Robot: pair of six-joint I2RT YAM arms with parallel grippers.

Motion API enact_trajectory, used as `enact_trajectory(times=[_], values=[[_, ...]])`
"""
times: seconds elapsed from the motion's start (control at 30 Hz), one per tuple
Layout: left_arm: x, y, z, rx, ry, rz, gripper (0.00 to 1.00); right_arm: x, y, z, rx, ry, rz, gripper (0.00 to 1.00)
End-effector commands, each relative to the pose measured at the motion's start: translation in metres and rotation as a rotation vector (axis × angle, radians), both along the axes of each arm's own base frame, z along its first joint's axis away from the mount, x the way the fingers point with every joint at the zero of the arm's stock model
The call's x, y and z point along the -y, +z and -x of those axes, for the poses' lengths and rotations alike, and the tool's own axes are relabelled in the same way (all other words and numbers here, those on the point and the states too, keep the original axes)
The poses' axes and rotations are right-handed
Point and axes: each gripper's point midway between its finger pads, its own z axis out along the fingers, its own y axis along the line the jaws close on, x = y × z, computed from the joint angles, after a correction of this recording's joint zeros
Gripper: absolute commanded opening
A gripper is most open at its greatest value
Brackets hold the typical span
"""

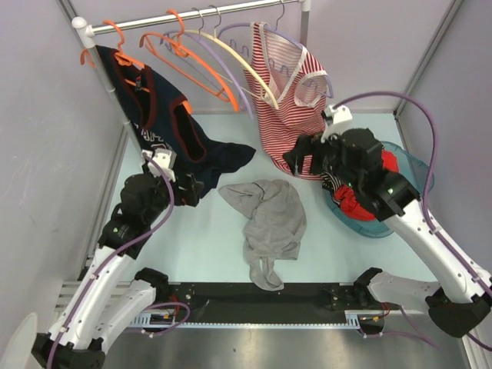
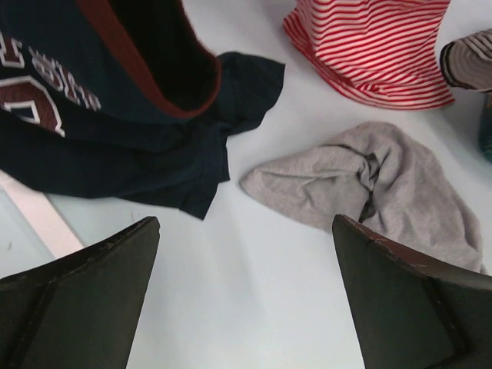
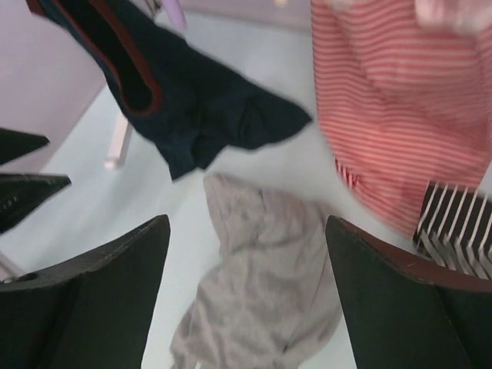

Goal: Place the tank top on the hanger

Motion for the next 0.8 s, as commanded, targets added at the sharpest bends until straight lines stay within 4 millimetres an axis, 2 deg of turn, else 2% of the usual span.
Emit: enact_trajectory(times=[0.0, 0.03, 0.07, 0.13, 0.17, 0.23, 0.27, 0.3, 0.4, 0.43, 0.47, 0.5, 0.53, 0.57, 0.77], values=[[0.013, 0.033, -0.012, 0.089, -0.053, 0.028, 0.99, -0.014, 0.066, -0.038, 0.23, -0.001, -0.009, 0.83], [0.011, 0.031, -0.013, 0.086, -0.043, 0.018, 0.99, -0.018, 0.074, -0.044, 0.259, -0.001, -0.016, 0.81], [0.008, 0.025, -0.012, 0.08, -0.032, 0.004, 1.0, -0.021, 0.091, -0.052, 0.319, -0.007, -0.035, 0.8], [0.0, 0.018, -0.011, 0.082, -0.009, -0.033, 0.99, -0.029, 0.107, -0.066, 0.375, -0.005, -0.044, 0.76], [-0.004, 0.009, -0.01, 0.065, 0.007, -0.047, 0.99, -0.03, 0.122, -0.073, 0.432, -0.016, -0.058, 0.75], [-0.009, 0.007, -0.008, 0.068, 0.031, -0.047, 0.99, -0.032, 0.129, -0.09, 0.475, -0.059, -0.072, 0.72], [-0.007, 0.006, -0.007, 0.067, 0.019, -0.044, 0.99, -0.031, 0.147, -0.096, 0.543, -0.079, -0.117, 0.71], [-0.007, 0.007, -0.007, 0.07, 0.019, -0.043, 0.99, -0.032, 0.151, -0.101, 0.566, -0.076, -0.124, 0.7], [-0.007, 0.006, -0.007, 0.067, 0.021, -0.044, 0.99, -0.04, 0.158, -0.119, 0.6, -0.066, -0.14, 0.68], [-0.007, 0.006, -0.007, 0.065, 0.022, -0.045, 0.99, -0.049, 0.148, -0.129, 0.584, -0.043, -0.127, 0.67], [-0.007, 0.005, -0.007, 0.063, 0.022, -0.046, 0.99, -0.051, 0.158, -0.131, 0.604, -0.037, -0.139, 0.66], [-0.008, 0.005, -0.007, 0.06, 0.025, -0.048, 0.99, -0.05, 0.159, -0.136, 0.62, -0.036, -0.119, 0.65], [-0.008, 0.004, -0.007, 0.059, 0.028, -0.05, 0.99, -0.057, 0.15, -0.146, 0.608, -0.022, -0.11, 0.65], [-0.009, 0.004, -0.007, 0.059, 0.032, -0.051, 1.0, -0.057, 0.156, -0.149, 0.619, -0.026, -0.114, 0.64], [-0.014, 0.005, -0.006, 0.064, 0.057, -0.057, 0.99, -0.08, 0.147, -0.164, 0.607, 0.042, -0.124, 0.62]])
